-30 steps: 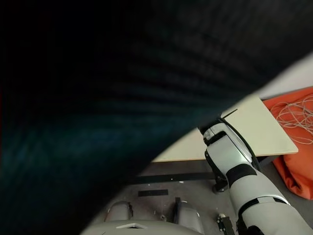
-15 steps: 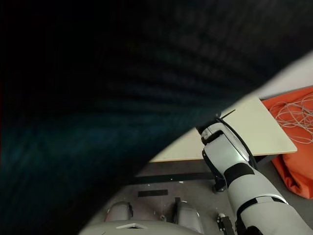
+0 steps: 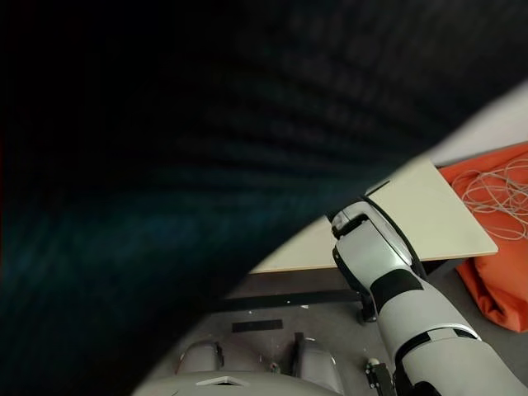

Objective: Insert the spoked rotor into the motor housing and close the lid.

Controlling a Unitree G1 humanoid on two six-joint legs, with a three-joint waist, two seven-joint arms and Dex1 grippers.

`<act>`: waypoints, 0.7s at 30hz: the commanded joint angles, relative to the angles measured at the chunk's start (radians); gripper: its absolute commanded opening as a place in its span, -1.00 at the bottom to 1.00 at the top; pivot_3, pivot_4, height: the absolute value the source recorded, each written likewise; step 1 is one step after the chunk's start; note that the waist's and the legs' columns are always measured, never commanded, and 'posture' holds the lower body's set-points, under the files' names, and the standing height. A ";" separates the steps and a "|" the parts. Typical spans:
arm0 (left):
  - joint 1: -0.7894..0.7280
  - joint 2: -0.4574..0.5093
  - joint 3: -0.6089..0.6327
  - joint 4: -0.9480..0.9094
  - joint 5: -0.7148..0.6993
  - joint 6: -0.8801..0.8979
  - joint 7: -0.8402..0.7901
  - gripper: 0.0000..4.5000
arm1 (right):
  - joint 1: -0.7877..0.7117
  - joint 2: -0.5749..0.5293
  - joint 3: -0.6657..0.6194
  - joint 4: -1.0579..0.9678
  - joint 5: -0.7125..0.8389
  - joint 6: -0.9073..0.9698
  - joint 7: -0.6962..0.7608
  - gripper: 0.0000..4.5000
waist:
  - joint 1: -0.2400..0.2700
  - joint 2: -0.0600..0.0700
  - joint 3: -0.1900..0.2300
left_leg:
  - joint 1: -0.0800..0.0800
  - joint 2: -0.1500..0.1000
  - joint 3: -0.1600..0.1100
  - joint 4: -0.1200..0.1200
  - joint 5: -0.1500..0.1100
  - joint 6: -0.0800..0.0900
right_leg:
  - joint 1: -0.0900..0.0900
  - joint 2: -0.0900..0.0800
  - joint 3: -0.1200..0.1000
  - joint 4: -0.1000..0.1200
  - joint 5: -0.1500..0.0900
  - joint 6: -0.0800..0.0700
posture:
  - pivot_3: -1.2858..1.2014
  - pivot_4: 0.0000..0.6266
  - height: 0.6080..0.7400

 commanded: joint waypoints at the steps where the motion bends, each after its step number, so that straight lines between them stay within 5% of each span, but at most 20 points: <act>1: -0.005 0.000 0.011 -0.041 -0.010 -0.012 0.000 0.42 | -0.029 0.004 -0.013 0.008 -0.004 -0.003 -0.007 -0.57 | 0.000 0.000 0.000 | 0.000 0.000 0.000 0.000 0.000 0.000 | 0.000 0.000 0.000 0.000 0.000 0.000 | 0.03 -1.00 1.00; 10: 0.004 -0.030 -0.004 -0.059 -0.010 -0.008 0.014 0.42 | -0.030 0.016 -0.035 0.016 0.006 0.022 -0.046 -0.57 | 0.000 0.000 0.000 | 0.000 0.000 0.000 0.000 -0.001 0.001 | 0.000 0.000 0.000 0.000 0.000 0.000 | 0.03 -1.00 1.00; 15: 0.003 -0.034 -0.005 -0.059 -0.009 -0.006 0.015 0.42 | -0.032 0.018 -0.042 0.016 0.007 0.025 -0.047 -0.98 | -0.003 0.000 0.000 | 0.001 0.000 0.000 0.000 0.000 0.000 | 0.000 0.000 0.000 0.000 0.000 0.000 | 0.03 -1.00 1.00; 21: 0.005 -0.037 -0.007 -0.058 -0.008 -0.007 0.014 0.42 | -0.022 0.012 -0.054 0.002 0.017 0.024 -0.023 -0.99 | -0.002 0.001 0.000 | 0.001 0.001 0.000 0.000 0.001 -0.001 | 0.000 0.000 0.000 0.002 0.000 0.000 | 0.03 -1.00 1.00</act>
